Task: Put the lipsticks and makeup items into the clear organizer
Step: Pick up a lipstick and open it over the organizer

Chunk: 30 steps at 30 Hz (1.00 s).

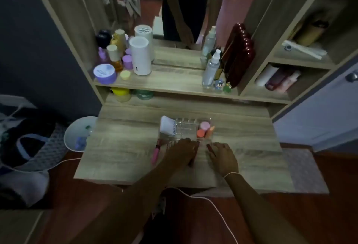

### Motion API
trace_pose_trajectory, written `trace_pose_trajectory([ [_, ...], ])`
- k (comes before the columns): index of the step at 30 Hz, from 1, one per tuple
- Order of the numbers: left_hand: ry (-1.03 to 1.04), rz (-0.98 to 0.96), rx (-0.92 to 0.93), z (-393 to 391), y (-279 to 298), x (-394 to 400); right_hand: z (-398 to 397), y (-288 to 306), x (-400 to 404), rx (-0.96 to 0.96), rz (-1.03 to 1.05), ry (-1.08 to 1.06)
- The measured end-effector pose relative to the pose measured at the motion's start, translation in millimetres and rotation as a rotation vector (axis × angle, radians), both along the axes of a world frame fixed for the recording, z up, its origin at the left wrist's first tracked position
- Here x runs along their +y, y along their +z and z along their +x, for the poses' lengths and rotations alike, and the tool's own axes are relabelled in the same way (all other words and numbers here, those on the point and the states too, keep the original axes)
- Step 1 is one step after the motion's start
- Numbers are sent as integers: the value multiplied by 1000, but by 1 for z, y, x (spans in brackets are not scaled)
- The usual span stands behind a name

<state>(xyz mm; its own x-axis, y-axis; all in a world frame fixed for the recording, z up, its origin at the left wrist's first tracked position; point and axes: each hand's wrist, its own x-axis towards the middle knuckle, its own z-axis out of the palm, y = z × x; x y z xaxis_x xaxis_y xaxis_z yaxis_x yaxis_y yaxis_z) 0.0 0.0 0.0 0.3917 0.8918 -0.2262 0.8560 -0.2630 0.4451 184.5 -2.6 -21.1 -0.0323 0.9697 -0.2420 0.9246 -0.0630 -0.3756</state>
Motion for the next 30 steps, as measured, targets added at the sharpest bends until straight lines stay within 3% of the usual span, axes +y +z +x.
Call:
trace_pose_trajectory([
  [3, -33, -2, 23, 13, -11, 9, 1, -8, 1, 83, -7, -81],
  [6, -48, 93, 65, 24, -20, 16, -1, -12, 1, 59, -38, -120],
  [13, -100, 54, 197, 39, -36, 22, -8, -15, 5, 74, -10, -169],
  [18, -127, 170, 264, 37, -45, 30, -10, -16, 7, 79, 6, -183],
  [30, -184, 379, -3, 39, -30, 29, -12, -13, 2, 155, 17, -189],
])
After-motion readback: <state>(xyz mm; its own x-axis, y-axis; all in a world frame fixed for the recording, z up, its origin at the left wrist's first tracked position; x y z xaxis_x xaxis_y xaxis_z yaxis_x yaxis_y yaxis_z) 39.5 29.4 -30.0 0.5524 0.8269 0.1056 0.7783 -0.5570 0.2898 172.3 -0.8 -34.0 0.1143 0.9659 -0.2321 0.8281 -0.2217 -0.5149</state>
